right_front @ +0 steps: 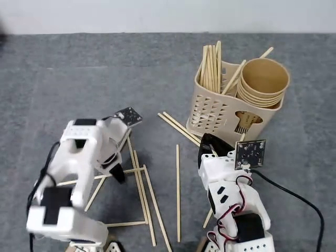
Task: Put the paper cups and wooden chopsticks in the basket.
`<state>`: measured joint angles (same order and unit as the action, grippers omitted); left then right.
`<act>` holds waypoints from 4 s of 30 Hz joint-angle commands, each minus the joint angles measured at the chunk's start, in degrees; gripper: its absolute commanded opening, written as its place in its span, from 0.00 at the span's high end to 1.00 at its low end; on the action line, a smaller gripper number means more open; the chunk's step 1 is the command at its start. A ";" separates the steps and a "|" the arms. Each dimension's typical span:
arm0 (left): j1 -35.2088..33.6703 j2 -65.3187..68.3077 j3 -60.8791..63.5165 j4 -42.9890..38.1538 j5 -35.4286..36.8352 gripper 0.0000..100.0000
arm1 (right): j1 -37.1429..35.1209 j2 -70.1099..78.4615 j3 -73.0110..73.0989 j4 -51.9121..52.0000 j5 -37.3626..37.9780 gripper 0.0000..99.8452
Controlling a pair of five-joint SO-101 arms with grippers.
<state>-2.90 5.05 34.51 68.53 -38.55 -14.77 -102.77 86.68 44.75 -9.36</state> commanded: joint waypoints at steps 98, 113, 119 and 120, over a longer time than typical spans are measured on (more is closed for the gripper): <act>13.45 23.65 -107.65 32.18 40.00 0.85 | -0.22 -0.48 -0.18 -1.10 -0.18 0.99; -8.18 -3.25 -71.25 31.91 32.70 0.85 | -5.23 0.13 -9.85 7.87 -0.09 0.95; -16.00 -13.71 -56.22 30.42 32.79 0.85 | -15.34 0.31 -14.24 12.62 2.02 0.90; -17.41 -14.95 -53.41 29.54 32.79 0.85 | -16.57 0.66 -13.89 12.62 3.52 0.90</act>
<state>-16.62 -3.74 -24.22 99.38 -5.23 -27.60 -103.65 76.04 56.97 -8.84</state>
